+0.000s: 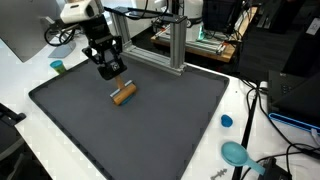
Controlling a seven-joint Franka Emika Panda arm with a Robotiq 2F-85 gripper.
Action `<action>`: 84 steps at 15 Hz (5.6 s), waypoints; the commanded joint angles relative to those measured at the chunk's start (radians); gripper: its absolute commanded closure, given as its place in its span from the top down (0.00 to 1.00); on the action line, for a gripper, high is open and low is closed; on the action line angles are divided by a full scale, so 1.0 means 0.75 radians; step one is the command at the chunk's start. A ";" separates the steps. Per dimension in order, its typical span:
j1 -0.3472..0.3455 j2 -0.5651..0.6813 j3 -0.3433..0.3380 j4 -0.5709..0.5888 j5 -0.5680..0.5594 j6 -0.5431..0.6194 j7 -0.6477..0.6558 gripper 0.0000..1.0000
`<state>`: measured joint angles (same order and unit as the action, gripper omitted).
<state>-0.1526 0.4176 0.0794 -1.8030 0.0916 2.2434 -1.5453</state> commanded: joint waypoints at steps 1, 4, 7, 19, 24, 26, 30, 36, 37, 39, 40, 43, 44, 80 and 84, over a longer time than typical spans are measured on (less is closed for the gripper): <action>0.002 0.059 0.013 -0.059 0.027 0.046 -0.044 0.22; 0.003 0.059 0.020 -0.067 0.032 0.042 -0.050 0.22; 0.003 0.056 0.034 -0.079 0.046 0.036 -0.068 0.22; 0.008 0.061 0.051 -0.086 0.065 0.031 -0.100 0.22; 0.056 -0.018 0.036 -0.060 0.040 -0.015 0.035 0.22; 0.084 -0.089 0.014 -0.046 -0.024 -0.057 0.109 0.22; 0.159 -0.205 -0.021 -0.027 -0.233 -0.083 0.257 0.22; 0.255 -0.195 -0.009 -0.006 -0.463 -0.151 0.402 0.22; 0.268 -0.182 -0.007 -0.002 -0.486 -0.168 0.418 0.22; 0.287 -0.147 -0.003 0.009 -0.515 -0.172 0.453 0.22; 0.291 -0.123 -0.002 0.021 -0.515 -0.164 0.470 0.22; 0.299 -0.069 -0.001 0.039 -0.512 -0.145 0.523 0.22; 0.301 -0.050 -0.005 0.047 -0.519 -0.136 0.543 0.22; 0.371 0.227 -0.028 0.184 -0.784 -0.225 0.751 0.22; 0.373 0.245 -0.024 0.196 -0.778 -0.246 0.747 0.22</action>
<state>0.1310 0.5264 0.0743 -1.6656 -0.4670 2.0672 -1.0013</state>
